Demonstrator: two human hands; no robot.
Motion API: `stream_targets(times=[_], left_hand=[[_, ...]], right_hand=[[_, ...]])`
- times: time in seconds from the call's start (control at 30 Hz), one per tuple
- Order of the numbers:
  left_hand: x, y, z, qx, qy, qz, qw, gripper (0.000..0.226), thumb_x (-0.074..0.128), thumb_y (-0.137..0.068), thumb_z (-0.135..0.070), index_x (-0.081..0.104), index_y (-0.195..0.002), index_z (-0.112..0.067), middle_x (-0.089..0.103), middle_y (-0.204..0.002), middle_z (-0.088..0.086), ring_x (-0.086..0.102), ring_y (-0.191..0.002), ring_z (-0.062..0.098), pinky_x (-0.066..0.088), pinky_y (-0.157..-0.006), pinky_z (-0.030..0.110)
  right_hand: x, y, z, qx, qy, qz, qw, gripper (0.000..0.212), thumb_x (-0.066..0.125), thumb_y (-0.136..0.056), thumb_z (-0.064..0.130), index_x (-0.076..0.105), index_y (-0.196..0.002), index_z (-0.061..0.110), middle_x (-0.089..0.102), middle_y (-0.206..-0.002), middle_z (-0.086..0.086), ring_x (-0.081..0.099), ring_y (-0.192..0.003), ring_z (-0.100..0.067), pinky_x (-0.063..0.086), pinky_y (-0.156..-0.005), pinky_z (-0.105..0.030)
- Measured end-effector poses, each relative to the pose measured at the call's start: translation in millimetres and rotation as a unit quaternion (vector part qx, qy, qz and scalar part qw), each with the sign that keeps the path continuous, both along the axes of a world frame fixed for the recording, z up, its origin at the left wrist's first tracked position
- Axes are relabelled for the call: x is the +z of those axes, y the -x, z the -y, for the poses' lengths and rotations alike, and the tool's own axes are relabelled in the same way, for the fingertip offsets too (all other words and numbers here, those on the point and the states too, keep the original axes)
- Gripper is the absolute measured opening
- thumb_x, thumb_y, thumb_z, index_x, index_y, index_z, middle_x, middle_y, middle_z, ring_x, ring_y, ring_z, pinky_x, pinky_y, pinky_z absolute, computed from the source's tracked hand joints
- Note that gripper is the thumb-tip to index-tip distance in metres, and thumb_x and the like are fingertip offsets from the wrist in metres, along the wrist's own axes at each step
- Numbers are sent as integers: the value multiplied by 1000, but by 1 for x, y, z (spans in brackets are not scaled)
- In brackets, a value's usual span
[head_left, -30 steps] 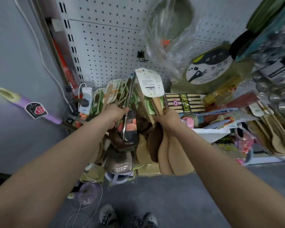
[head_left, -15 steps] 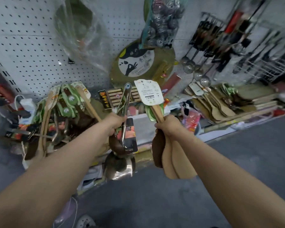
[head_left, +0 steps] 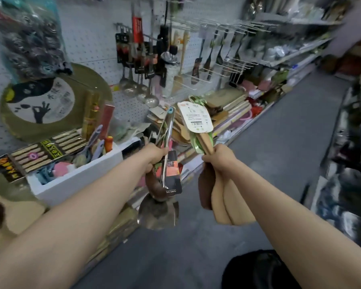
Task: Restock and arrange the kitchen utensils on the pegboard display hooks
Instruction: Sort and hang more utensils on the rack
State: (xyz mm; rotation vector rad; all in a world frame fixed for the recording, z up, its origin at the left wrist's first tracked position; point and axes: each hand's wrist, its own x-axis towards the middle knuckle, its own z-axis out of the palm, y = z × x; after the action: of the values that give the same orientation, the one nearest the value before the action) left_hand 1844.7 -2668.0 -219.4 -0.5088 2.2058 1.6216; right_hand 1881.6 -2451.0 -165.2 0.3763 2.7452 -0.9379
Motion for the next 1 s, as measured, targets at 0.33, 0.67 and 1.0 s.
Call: stream_targets(times=[0.33, 0.67, 1.0], left_hand=[[32, 56, -151, -109, 14, -19, 994, 50, 66, -89, -37, 55, -123, -2, 62, -119, 17, 61, -106, 34, 51, -93, 46], [23, 159, -231, -183, -7, -8, 983, 46, 67, -89, -34, 56, -121, -2, 64, -115, 17, 63, -103, 34, 53, -89, 47], [4, 236, -327, -220, 30, 2, 975, 51, 62, -92, -37, 52, -126, 0, 59, -120, 13, 59, -110, 32, 50, -86, 37]], right_hand=[[4, 19, -123, -175, 61, -29, 982, 27, 67, -88, 21, 53, -107, 9, 56, -96, -7, 52, -75, -19, 35, -51, -25], [-2, 83, -194, -297, 125, -33, 946, 32, 66, -81, 19, 61, -110, 8, 71, -102, -13, 68, -96, -28, 54, -82, -38], [-20, 160, -278, -308, 158, -6, 938, 16, 58, -92, 12, 60, -107, 7, 75, -84, -6, 64, -72, -17, 54, -72, -32]])
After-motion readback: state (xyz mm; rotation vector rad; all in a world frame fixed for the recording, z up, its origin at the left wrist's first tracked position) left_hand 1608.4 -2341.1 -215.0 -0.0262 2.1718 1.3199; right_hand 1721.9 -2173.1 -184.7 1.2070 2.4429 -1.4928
